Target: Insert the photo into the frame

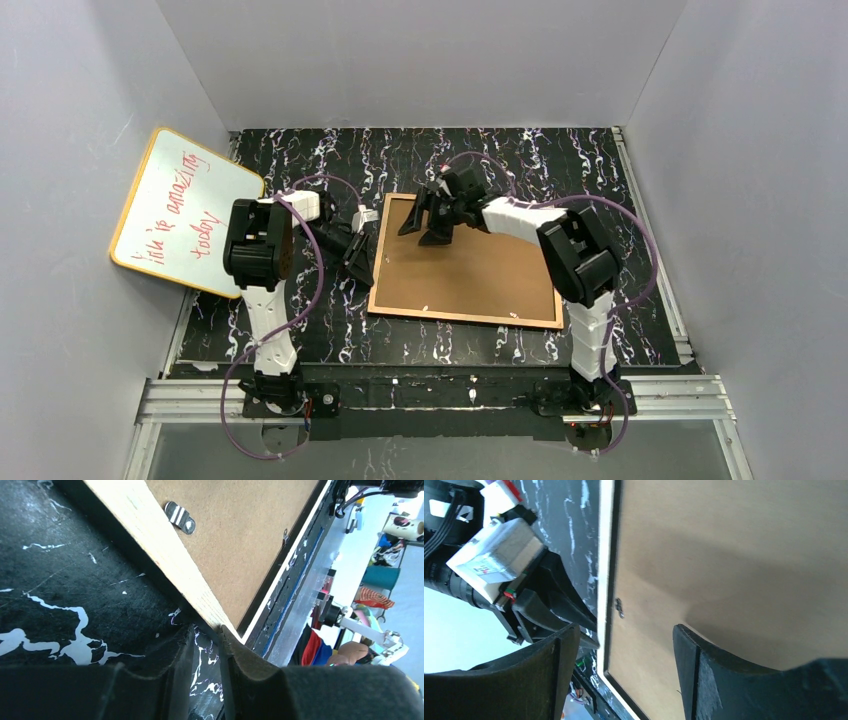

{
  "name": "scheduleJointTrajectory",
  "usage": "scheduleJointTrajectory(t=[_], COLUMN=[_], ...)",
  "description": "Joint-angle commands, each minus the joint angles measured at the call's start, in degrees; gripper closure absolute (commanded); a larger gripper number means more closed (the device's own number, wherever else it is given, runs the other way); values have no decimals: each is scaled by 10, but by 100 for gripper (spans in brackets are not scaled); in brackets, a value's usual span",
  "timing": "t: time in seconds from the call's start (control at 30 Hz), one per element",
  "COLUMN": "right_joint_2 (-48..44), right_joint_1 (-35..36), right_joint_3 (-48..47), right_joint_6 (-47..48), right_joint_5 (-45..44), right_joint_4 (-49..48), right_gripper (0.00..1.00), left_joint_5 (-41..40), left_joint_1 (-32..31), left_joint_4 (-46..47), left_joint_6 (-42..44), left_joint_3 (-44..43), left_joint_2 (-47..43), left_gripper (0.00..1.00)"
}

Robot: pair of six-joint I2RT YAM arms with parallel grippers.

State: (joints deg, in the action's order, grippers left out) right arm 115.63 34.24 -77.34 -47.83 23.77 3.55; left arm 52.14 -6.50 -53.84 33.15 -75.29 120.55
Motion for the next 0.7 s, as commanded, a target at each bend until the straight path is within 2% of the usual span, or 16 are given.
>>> scheduleJointTrajectory(t=[0.0,0.27,0.67], right_joint_2=[43,95,112], right_joint_1=[22,55,75], right_joint_3=[-62,-112,-111], right_joint_6=[-1,-1,-7], right_joint_5=[24,38,46], right_joint_4=[-27,-2,0], right_gripper=[25,31,37], left_joint_5=[1,-8,-19], left_joint_1=[-2,-2,-2], left_joint_4=[22,50,62], left_joint_6=[-16,-38,-43], left_joint_3=[13,31,37], left_joint_2=[-8,-19,-24], left_gripper=[78,80,81])
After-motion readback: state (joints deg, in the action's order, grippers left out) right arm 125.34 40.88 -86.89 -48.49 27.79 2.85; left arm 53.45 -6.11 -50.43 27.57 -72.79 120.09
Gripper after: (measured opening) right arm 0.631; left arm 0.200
